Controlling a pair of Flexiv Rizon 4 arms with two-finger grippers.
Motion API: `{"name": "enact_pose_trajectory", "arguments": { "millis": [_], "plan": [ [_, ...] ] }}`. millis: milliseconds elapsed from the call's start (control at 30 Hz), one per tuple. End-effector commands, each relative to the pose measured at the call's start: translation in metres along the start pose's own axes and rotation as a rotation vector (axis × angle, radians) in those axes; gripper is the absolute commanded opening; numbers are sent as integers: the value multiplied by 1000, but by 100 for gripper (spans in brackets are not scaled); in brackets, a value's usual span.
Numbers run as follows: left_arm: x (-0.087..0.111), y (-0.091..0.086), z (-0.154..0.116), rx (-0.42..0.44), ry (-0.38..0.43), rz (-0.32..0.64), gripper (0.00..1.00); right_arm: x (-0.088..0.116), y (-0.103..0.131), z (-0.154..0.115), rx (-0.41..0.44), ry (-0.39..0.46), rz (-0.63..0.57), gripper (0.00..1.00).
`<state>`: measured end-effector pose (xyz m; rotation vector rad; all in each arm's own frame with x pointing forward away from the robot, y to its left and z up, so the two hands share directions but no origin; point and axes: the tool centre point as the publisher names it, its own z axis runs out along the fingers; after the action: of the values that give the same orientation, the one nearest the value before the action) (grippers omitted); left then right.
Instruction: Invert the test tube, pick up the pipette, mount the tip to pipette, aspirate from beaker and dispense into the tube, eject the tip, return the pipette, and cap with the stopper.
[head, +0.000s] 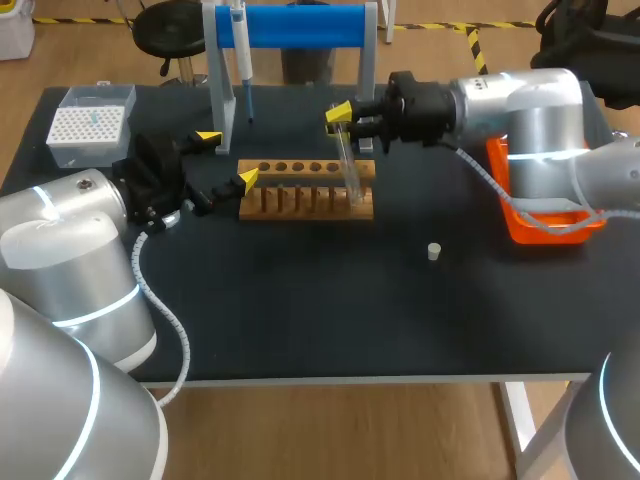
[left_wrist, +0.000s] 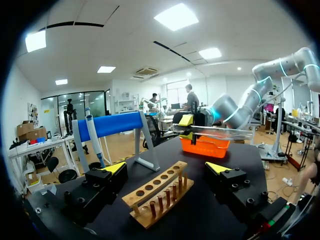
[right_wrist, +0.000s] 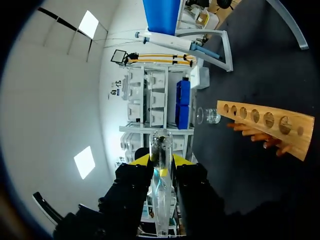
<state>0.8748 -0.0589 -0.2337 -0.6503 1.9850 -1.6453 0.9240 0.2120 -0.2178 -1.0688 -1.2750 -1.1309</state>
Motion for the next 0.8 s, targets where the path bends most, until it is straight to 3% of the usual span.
{"name": "enact_pose_trajectory", "arguments": {
  "millis": [33,800],
  "plan": [
    [2,1,0,2,-6,1,100,1,-3,0,-6,-2,0,0],
    [2,1,0,2,-6,1,100,2,-7,-2,-12,-15,-11,0]
  ]
}}
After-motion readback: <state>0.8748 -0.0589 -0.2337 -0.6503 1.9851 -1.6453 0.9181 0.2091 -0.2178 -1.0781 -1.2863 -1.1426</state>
